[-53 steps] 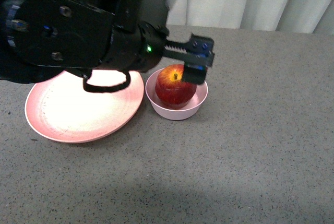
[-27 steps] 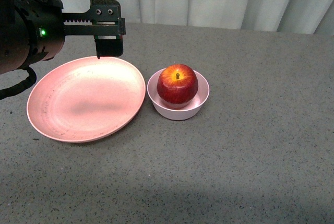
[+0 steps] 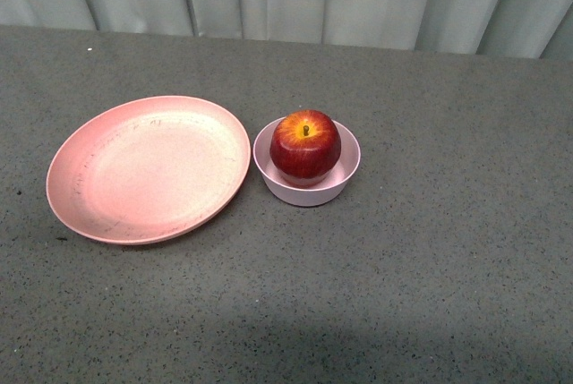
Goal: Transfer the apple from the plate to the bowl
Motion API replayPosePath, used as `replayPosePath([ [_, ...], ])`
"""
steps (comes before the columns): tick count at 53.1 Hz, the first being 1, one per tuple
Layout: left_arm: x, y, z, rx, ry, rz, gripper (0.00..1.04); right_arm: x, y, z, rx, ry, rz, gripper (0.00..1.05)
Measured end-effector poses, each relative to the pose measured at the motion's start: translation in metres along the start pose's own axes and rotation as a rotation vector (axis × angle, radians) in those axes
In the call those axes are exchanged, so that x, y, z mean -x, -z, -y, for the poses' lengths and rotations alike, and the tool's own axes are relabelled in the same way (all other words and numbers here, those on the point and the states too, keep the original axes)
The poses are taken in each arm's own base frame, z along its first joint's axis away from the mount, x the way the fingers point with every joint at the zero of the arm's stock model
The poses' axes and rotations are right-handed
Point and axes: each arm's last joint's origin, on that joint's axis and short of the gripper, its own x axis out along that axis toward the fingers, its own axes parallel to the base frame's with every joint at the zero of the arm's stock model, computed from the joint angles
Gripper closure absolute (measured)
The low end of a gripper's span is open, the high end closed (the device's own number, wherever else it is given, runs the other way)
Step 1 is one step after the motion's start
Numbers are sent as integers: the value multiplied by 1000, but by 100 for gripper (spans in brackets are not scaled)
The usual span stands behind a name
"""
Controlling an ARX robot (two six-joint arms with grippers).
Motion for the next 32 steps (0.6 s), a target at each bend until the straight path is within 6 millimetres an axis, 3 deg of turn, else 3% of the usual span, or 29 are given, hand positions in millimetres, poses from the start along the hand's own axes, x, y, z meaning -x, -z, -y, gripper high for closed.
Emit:
replayPosePath([
  [2,6,-3,-3,1,3,13,101,0,0,0,0,0,0,9],
  [18,44,-4,-22,-1,0,19,101,0,0,0,0,0,0,9],
  [32,65,-5,-37,0,-5,23,101,0,0,0,0,0,0,9],
])
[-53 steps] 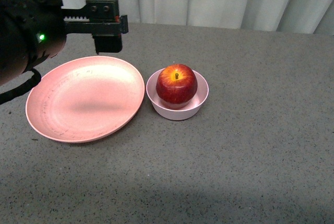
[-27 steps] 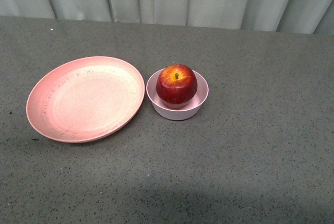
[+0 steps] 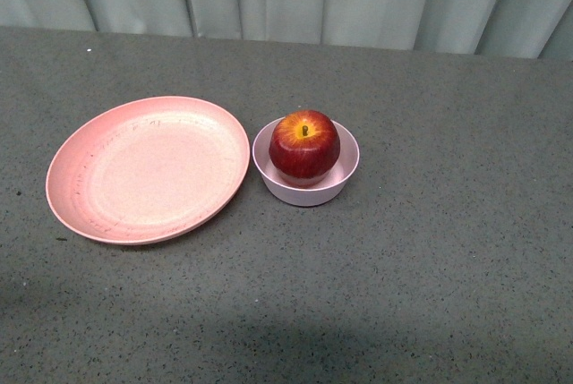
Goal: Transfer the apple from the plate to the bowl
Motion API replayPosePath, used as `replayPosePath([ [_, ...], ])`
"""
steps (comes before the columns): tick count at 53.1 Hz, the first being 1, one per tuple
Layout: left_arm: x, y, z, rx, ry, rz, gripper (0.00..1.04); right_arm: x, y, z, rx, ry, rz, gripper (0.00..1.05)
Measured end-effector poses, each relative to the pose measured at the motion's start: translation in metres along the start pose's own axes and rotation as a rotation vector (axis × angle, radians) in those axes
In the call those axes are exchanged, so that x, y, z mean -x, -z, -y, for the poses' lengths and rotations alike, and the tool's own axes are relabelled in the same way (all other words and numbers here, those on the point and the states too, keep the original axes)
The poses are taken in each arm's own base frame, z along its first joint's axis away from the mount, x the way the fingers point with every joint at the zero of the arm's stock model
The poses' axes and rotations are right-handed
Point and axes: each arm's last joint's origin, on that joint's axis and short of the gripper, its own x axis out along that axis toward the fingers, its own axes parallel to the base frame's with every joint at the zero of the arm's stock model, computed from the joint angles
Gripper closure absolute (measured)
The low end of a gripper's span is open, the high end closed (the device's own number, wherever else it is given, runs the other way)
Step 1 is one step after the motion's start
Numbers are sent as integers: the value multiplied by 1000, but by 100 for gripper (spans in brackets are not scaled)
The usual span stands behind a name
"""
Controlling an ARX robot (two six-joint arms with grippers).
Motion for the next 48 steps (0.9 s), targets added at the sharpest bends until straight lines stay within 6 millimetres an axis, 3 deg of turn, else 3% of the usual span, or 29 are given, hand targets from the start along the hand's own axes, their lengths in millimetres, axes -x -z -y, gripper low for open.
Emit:
replayPosePath([
  [48,38,-10,0,0,4,35,101,0,0,0,0,0,0,9],
])
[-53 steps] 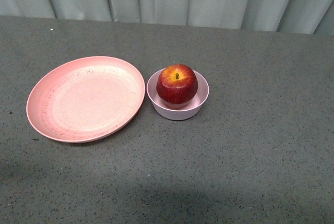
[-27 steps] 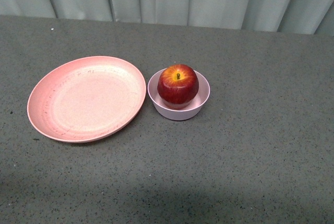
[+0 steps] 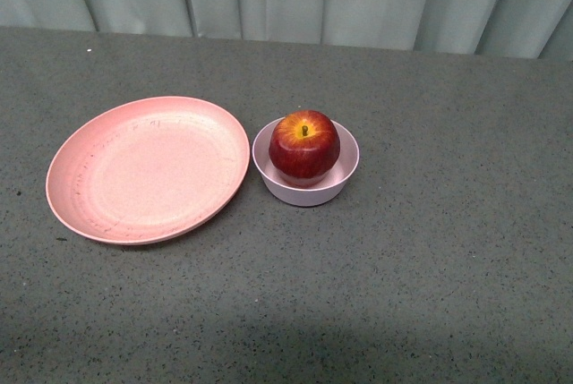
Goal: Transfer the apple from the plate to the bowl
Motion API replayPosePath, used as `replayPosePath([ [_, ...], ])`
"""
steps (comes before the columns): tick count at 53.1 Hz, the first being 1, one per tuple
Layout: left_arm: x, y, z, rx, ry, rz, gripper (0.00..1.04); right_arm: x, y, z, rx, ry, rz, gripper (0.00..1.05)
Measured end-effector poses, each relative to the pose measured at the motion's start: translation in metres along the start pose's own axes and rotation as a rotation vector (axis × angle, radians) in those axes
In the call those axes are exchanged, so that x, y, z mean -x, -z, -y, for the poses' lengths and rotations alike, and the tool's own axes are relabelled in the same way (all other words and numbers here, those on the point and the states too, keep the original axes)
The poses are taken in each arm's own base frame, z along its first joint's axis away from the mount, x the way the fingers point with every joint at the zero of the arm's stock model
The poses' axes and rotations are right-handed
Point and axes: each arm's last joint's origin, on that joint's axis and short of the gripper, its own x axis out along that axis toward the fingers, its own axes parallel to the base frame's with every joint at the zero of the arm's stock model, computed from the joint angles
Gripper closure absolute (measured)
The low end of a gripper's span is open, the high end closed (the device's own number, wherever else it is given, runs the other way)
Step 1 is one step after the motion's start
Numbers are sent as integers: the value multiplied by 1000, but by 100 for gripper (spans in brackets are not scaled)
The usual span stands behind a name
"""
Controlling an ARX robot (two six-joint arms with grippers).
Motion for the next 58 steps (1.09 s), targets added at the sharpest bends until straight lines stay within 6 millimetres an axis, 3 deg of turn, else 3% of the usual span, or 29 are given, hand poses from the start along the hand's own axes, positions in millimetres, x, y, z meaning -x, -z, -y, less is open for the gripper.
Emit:
replayPosePath([
  [34,18,3,0,0,2,-8,101,0,0,0,0,0,0,9],
  [49,18,3,0,0,2,-7,54,0,0,0,0,0,0,9],
  [58,18,3,0,0,2,-8,20,0,0,0,0,0,0,9],
])
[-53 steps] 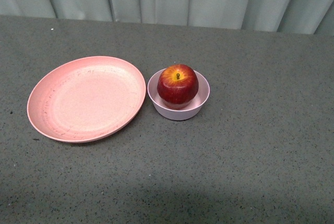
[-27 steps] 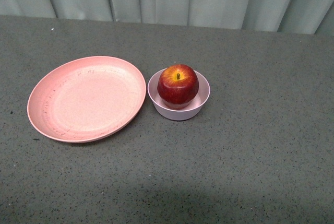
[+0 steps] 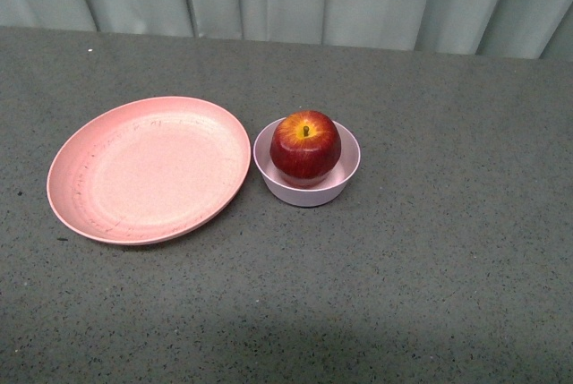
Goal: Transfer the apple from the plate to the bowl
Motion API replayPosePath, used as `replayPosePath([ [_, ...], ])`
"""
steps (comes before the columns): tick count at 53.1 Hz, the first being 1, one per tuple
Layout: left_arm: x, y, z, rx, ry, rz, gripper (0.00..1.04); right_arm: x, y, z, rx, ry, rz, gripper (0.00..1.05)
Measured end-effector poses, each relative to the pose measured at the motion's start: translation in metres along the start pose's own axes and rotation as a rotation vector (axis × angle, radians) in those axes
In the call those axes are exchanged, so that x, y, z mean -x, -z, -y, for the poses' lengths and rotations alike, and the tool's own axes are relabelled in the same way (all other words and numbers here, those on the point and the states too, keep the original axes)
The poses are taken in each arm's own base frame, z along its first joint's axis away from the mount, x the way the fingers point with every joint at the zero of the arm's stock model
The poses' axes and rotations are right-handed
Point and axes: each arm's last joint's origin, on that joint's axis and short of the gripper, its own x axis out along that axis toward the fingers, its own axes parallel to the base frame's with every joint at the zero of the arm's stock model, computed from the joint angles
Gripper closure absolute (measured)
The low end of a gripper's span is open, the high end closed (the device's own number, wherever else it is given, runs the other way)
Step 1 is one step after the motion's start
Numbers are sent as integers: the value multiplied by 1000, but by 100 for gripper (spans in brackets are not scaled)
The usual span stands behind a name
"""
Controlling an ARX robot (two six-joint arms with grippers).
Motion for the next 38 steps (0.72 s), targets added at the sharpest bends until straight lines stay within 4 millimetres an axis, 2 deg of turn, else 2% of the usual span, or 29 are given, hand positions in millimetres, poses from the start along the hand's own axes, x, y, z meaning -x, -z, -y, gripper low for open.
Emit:
replayPosePath([
  [5,0,0,0,-2,0,0,5,0,0,0,0,0,0,9],
  [10,0,0,0,-2,0,0,7,0,0,0,0,0,0,9],
  [38,0,0,0,-2,0,0,7,0,0,0,0,0,0,9],
])
